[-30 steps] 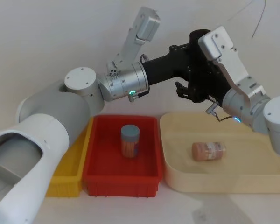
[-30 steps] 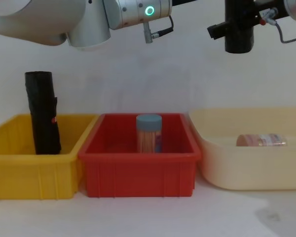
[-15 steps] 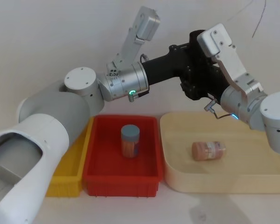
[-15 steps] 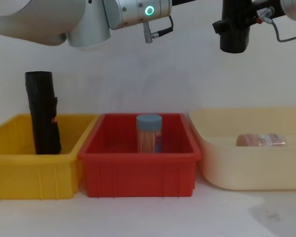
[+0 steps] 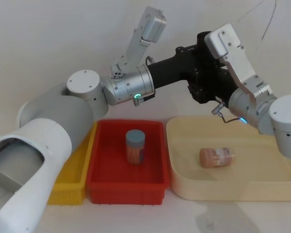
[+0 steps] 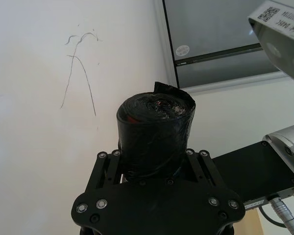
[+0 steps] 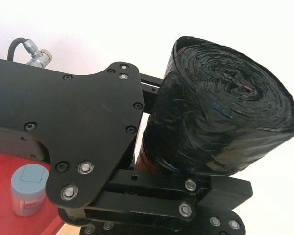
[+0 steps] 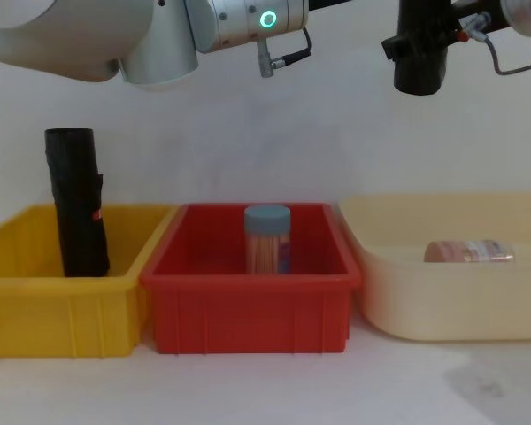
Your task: Pick up the garbage bag with the one hand and transfer it to the other hand.
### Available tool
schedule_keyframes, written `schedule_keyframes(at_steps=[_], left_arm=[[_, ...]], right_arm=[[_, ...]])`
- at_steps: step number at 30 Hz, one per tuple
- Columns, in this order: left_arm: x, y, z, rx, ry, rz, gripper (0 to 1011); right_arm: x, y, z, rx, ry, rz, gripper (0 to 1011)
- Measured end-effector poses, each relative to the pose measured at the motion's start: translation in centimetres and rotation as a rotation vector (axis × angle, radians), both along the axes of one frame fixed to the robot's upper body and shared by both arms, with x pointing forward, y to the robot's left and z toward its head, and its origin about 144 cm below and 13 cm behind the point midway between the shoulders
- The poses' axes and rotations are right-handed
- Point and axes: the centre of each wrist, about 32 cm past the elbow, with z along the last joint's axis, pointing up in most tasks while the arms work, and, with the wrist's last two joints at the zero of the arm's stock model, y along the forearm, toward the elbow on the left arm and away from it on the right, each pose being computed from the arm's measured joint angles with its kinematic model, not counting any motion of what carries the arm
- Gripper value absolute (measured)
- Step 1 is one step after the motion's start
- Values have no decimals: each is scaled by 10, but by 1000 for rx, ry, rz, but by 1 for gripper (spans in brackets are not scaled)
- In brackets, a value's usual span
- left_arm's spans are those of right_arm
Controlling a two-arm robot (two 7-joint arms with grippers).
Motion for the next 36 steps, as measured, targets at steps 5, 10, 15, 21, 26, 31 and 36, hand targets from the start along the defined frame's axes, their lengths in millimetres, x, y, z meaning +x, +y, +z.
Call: schedule_keyframes(at_steps=[5, 10, 15, 21, 26, 31, 36], left_arm=[[0, 0, 0, 1, 0, -2, 560], [0, 0, 0, 2, -1, -3, 710], [0, 0, 0, 3, -1, -3, 856], [0, 0, 0, 2, -1, -2, 1001], [0, 0, 0, 2, -1, -2, 1001], [0, 0, 0, 1, 0, -1, 1001], [0, 0, 0, 1, 0, -1, 1001]], right_arm=[[0, 0, 0, 1, 1, -1, 497], [0, 0, 0, 2, 0, -1, 497], [0, -1, 0, 1, 2, -12, 494], [-1, -8, -1, 7, 5, -55, 494], [-2, -17, -2, 17, 8, -111, 494], [-4, -26, -3, 27, 14, -159, 494], [-6, -40, -6, 43, 26, -231, 494]])
